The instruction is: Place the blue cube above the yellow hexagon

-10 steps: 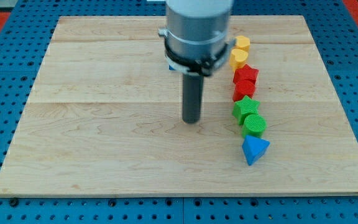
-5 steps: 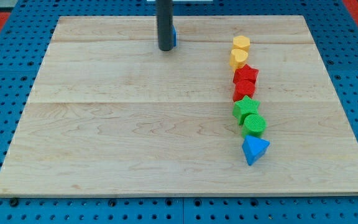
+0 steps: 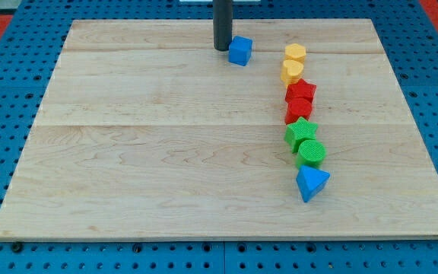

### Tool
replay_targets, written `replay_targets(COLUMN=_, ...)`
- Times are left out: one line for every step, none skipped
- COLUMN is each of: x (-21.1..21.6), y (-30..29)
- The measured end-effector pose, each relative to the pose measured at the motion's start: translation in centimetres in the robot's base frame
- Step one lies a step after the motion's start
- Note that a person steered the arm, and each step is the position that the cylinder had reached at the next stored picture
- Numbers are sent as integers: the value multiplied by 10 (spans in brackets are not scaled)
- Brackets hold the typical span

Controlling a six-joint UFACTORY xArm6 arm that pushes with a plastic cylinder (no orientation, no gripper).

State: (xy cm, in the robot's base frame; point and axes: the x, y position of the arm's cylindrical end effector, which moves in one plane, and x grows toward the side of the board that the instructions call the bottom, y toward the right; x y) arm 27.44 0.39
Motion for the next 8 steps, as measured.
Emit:
replay_targets(x=16, y=0)
replay_targets(x=38, y=-5)
replay_targets(x=30, y=5)
replay_targets(x=6, y=18)
replay_targets(x=-16, y=24)
replay_targets(x=-28, y=33)
replay_targets(x=-31, y=51)
replay_targets(x=-31, y=68)
